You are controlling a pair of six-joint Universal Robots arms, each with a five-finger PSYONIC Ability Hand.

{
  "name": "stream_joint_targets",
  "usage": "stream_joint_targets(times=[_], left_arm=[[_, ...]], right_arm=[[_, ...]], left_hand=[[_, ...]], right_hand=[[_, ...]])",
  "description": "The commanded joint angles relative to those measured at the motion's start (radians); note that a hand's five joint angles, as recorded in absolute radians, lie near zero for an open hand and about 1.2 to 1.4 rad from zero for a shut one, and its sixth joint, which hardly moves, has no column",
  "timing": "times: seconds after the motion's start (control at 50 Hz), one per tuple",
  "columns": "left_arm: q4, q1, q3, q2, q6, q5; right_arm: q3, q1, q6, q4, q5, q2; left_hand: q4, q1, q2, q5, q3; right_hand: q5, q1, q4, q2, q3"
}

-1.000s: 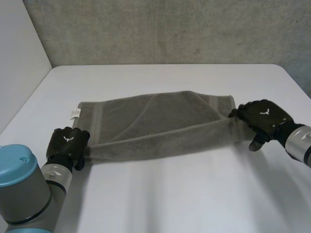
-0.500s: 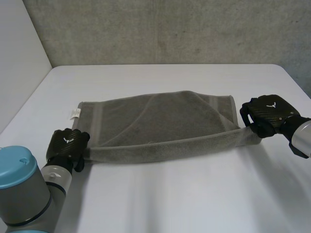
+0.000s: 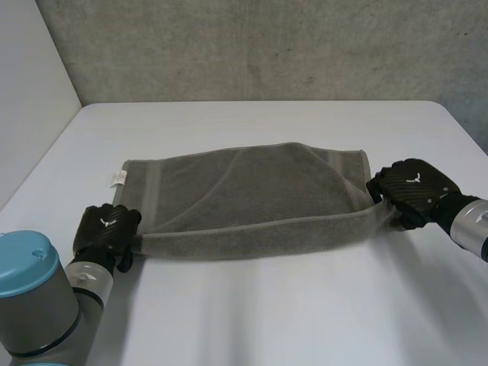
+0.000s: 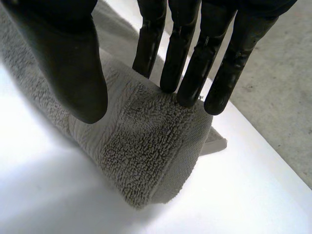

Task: Fold the towel.

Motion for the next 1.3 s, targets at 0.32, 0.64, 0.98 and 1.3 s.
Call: stream_joint_targets(times=[0.32,0.64,0.98,1.3], left_arm=[[0.0,0.0,-0.001,0.0,0.0,0.0],[0.0,0.0,-0.001,0.0,0.0,0.0],[-0.049,0.003,0.018,0.293,0.0,0.011],[-0.324,0.012,0.157,0.423,0.0,0.133]], right_arm=[[0.013,0.006,-0.166,0.002,-0.004,0.047],[-0.008,0.003,-0.248,0.003,0.009,0.153],[-0.102,-0.006,0.261,0.037,0.028,-0.194],[-0.23,-0.084,0.285,0.318,0.039,-0.378]], left_hand=[[-0.117,-0.045,-0.114,-0.288,-0.145],[-0.117,-0.045,-0.114,-0.288,-0.145],[-0.117,-0.045,-0.114,-0.288,-0.145],[-0.117,-0.045,-0.114,-0.288,-0.145]], right_hand=[[0.061,0.05,0.036,0.029,0.042],[0.293,0.282,0.268,0.261,0.274],[0.618,0.607,0.593,0.586,0.599],[0.618,0.607,0.593,0.586,0.599]])
